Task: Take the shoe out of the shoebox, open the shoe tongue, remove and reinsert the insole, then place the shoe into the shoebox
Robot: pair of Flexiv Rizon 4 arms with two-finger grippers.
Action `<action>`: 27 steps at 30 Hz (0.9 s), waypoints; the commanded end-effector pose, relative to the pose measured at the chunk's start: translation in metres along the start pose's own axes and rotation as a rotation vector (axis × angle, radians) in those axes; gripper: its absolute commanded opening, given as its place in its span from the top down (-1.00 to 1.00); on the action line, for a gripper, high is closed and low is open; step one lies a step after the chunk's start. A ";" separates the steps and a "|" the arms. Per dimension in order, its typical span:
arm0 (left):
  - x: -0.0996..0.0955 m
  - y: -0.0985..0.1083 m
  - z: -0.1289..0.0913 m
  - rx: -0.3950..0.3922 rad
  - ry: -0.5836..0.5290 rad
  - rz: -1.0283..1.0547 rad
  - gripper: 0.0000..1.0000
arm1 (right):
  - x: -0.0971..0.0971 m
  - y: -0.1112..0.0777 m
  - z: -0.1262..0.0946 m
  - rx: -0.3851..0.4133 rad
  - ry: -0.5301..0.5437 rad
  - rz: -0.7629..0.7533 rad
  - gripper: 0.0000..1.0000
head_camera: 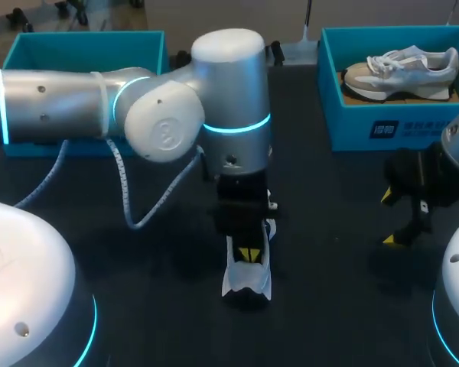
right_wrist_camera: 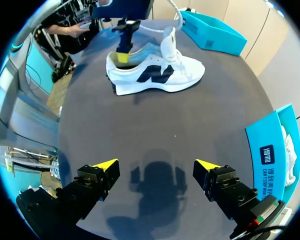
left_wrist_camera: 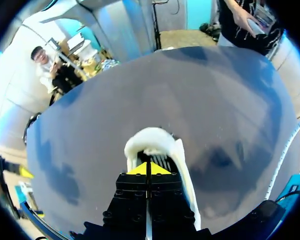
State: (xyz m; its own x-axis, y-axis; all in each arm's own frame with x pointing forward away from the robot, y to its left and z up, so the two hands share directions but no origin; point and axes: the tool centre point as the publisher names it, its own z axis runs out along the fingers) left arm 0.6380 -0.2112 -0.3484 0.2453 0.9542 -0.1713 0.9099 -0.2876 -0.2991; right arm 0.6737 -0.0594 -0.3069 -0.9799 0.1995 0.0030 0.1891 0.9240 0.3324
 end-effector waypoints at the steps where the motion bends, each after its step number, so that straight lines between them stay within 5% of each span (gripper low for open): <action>1: -0.010 -0.003 0.022 0.027 0.037 0.018 1.00 | 0.001 0.000 0.001 0.003 -0.002 0.000 -1.00; 10: 0.001 -0.024 0.043 0.041 0.080 0.009 1.00 | 0.001 0.000 0.001 0.003 -0.002 0.000 -1.00; 16: 0.019 -0.023 0.063 -0.017 0.122 -0.040 1.00 | 0.001 0.000 0.001 0.003 -0.002 0.000 -1.00; 27: 0.040 -0.005 0.065 -0.221 0.173 -0.211 1.00 | 0.001 0.000 0.001 0.003 -0.002 0.000 -1.00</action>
State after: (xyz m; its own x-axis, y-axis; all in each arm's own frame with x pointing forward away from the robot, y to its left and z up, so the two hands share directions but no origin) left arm 0.6207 -0.1874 -0.4072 0.1106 0.9933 0.0322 0.9798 -0.1036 -0.1712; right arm 0.6738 -0.0594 -0.3069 -0.9799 0.1995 0.0030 0.1891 0.9240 0.3323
